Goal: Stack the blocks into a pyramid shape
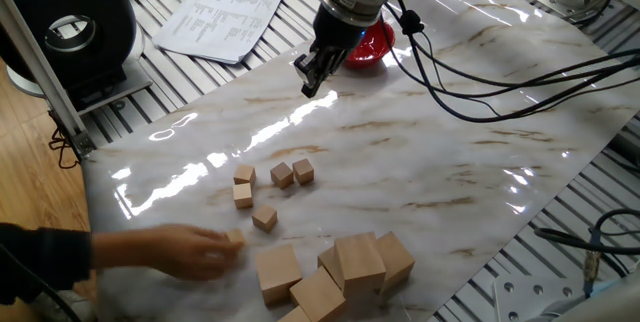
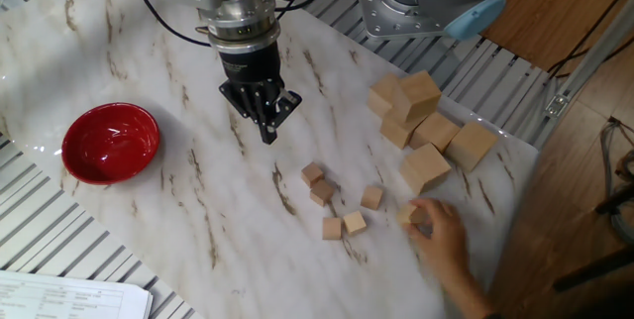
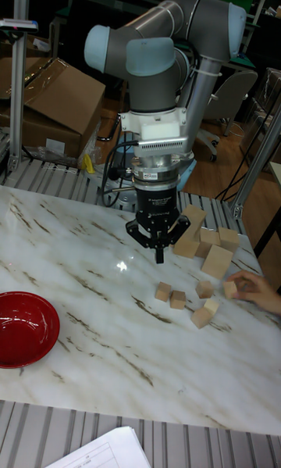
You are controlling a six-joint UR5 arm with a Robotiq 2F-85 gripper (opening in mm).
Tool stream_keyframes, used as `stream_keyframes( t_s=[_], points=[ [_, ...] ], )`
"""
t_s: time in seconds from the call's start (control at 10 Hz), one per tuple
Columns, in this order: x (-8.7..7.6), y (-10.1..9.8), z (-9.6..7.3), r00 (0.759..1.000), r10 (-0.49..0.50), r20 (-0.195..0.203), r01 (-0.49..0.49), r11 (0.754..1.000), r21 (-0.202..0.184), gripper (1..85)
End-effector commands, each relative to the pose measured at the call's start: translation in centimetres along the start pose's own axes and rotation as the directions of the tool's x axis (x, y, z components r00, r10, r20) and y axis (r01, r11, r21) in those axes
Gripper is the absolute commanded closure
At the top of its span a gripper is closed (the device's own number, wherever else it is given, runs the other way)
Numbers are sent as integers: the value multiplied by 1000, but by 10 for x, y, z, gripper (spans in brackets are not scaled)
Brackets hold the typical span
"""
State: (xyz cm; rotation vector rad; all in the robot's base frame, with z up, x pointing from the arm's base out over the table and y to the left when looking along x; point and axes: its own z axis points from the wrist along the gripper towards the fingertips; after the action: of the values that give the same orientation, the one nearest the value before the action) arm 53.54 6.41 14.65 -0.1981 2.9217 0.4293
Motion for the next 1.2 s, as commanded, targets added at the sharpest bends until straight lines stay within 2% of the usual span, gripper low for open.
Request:
stream_keyframes(
  t_s=[0.0,0.2,0.4,0.7,0.8,0.9,1.0,1.1],
  points=[
    [-1,-1,-3,1000,12,1,-12,1000,2,850],
    [2,-3,-5,1000,24,-9,-24,1000,14,850],
    [19,-3,-7,997,28,-77,-27,999,18,850],
    [7,-4,-9,988,151,-27,-151,988,22,850],
    [-4,-10,-12,983,183,14,-183,982,43,850],
    [-13,-9,-12,987,156,45,-158,987,39,850],
    [-25,-12,-16,986,144,83,-150,987,60,850],
    [-29,-17,-22,982,157,103,-165,984,73,850]
  ],
)
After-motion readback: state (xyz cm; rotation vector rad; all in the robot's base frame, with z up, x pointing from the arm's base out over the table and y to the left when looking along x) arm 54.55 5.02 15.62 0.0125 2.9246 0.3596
